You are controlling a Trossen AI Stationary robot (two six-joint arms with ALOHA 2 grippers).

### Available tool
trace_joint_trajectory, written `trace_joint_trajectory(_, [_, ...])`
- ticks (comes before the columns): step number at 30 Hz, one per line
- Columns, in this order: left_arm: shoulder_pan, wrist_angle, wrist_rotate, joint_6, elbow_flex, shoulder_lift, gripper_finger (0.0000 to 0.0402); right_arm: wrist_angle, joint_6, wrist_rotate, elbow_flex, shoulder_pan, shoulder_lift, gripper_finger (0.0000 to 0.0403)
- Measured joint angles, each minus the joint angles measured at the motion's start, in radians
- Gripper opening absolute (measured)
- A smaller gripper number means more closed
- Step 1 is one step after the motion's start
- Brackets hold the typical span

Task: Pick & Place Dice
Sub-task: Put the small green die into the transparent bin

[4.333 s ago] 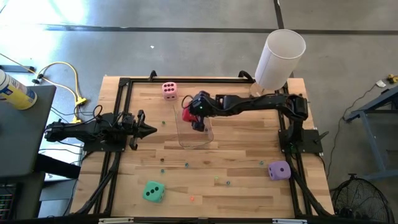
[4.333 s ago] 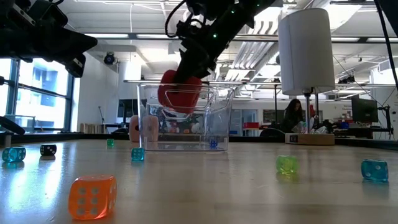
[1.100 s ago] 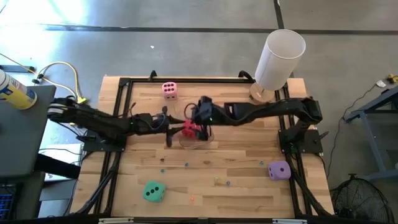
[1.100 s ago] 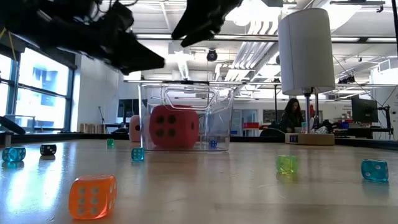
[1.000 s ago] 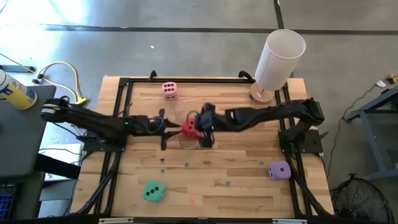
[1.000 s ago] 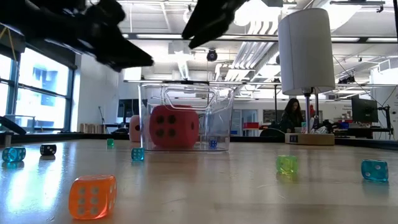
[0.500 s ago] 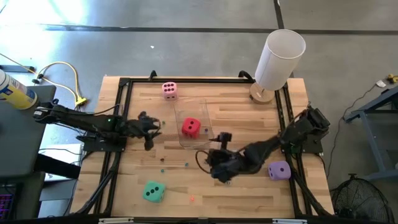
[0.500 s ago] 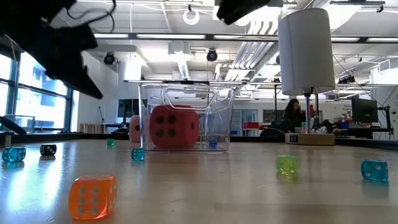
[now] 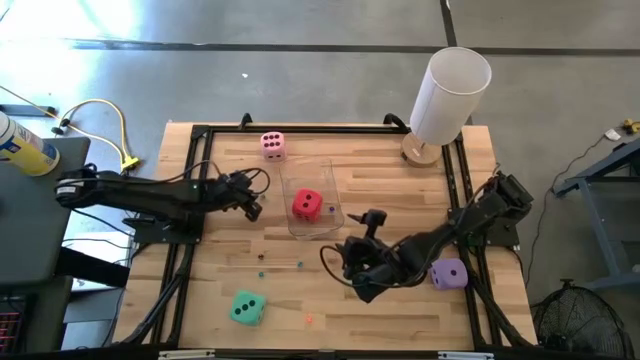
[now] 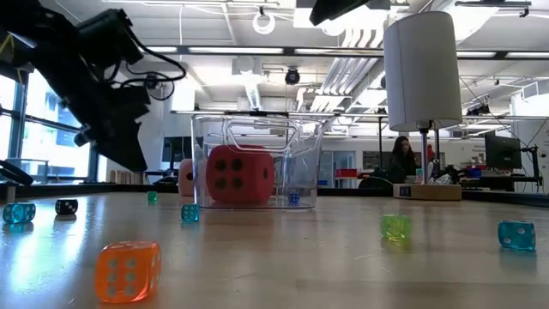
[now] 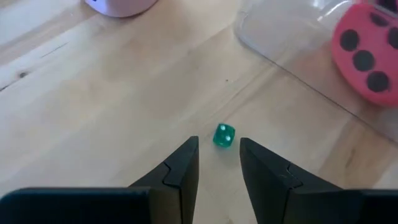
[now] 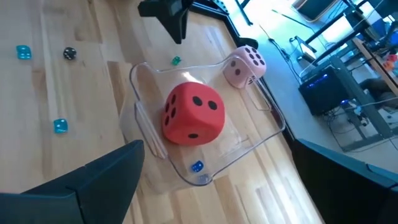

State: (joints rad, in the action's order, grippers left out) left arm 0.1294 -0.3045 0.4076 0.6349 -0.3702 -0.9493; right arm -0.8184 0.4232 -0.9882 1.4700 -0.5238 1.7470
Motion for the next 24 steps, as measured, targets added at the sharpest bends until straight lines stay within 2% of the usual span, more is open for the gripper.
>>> trace_joint_trajectory(5, [0.008,0.063,-0.058,0.002,0.000,-0.081,0.0113,-0.003,0.000,0.029,0.000,0.009,0.000,0.0400])
trace_joint_trajectory(15, [0.006,0.158,-0.051,0.002,0.000,-0.189,0.0113,-0.002,0.003,0.049,0.000,0.009,0.000,0.0400])
trace_joint_trajectory(24, [0.006,0.194,-0.033,-0.037,0.000,-0.219,0.0113,-0.002,0.003,0.049,0.000,0.009,0.000,0.0400])
